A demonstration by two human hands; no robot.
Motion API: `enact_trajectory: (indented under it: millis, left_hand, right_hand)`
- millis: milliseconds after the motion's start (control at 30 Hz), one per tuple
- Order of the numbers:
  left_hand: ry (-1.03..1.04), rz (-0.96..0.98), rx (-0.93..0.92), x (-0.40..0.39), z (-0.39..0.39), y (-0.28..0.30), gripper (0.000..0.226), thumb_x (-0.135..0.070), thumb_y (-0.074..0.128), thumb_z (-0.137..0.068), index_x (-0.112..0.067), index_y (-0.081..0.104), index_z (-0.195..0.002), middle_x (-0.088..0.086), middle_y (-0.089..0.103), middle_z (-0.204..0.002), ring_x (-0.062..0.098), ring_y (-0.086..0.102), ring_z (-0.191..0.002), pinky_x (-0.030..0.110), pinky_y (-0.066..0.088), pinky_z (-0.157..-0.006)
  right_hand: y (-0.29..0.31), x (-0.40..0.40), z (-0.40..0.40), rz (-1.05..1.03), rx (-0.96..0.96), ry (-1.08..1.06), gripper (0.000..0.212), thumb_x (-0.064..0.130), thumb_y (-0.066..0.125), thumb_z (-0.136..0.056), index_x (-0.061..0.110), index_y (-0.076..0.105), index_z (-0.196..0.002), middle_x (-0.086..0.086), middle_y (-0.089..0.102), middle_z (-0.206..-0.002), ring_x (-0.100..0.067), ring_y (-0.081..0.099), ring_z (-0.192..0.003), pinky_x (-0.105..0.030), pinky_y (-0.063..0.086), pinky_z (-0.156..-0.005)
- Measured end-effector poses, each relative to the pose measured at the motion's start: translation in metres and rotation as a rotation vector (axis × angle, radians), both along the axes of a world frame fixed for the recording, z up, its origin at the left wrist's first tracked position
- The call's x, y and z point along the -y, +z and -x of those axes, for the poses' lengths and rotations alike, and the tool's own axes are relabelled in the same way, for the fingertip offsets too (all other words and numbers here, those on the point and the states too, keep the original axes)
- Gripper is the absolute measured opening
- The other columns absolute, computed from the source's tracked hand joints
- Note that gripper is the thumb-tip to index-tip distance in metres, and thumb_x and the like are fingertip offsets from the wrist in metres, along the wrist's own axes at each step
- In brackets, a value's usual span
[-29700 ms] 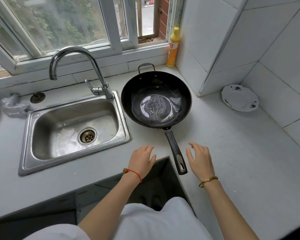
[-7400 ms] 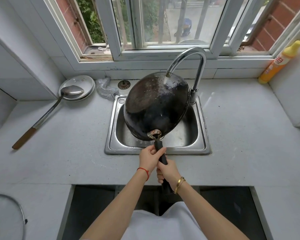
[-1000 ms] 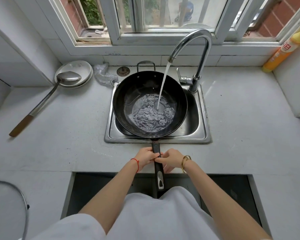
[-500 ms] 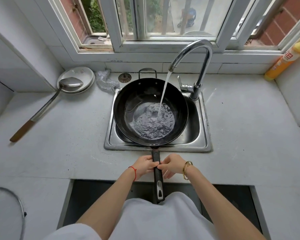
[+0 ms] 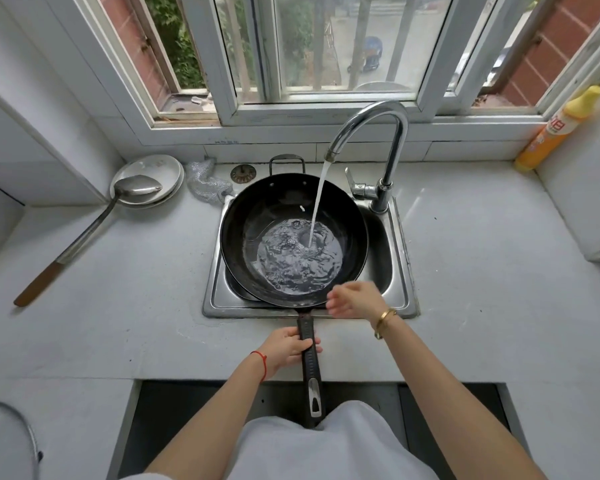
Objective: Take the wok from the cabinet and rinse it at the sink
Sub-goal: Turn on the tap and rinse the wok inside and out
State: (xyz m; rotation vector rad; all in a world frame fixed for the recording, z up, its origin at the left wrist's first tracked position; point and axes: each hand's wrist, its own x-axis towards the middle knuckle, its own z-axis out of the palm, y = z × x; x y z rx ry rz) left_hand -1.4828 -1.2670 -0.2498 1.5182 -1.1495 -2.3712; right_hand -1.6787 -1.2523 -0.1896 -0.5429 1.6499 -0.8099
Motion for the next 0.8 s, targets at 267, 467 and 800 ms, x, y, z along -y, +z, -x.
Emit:
enact_trajectory:
  millis: [267, 467, 800]
  left_hand:
    - [0.034, -0.033, -0.005, 0.000, 0.001, 0.001, 0.026, 0.004, 0.053, -0.095, -0.002, 0.059, -0.119, 0.013, 0.069, -0.115, 0.023, 0.072, -0.099, 0.024, 0.058, -0.080]
    - [0.026, -0.034, -0.003, 0.001, -0.001, -0.002, 0.034, 0.002, 0.055, -0.094, -0.001, 0.055, -0.128, 0.012, 0.070, -0.115, 0.024, 0.072, -0.102, 0.028, 0.057, -0.087]
    - [0.028, -0.047, -0.015, 0.002, -0.001, -0.001, 0.033, 0.002, 0.054, -0.095, 0.001, 0.054, -0.128, 0.012, 0.069, -0.114, 0.024, 0.071, -0.103, 0.029, 0.056, -0.089]
  right_hand:
    - [0.011, 0.059, 0.053, 0.235, 0.331, -0.417, 0.034, 0.022, 0.042, -0.103, 0.001, 0.059, -0.124, -0.013, 0.068, -0.114, -0.024, 0.066, -0.102, -0.030, 0.055, -0.081]
    - [0.019, 0.111, 0.074, 0.284, 0.786, -0.634, 0.048, 0.027, 0.033, -0.105, 0.003, 0.037, -0.146, -0.012, 0.049, -0.145, -0.028, 0.046, -0.134, -0.042, 0.038, -0.112]
    - [0.029, 0.174, 0.083, 0.299, 1.135, -0.868, 0.062, 0.036, 0.023, -0.105, -0.008, 0.021, -0.149, -0.018, 0.029, -0.157, -0.030, 0.026, -0.147, -0.045, 0.022, -0.120]
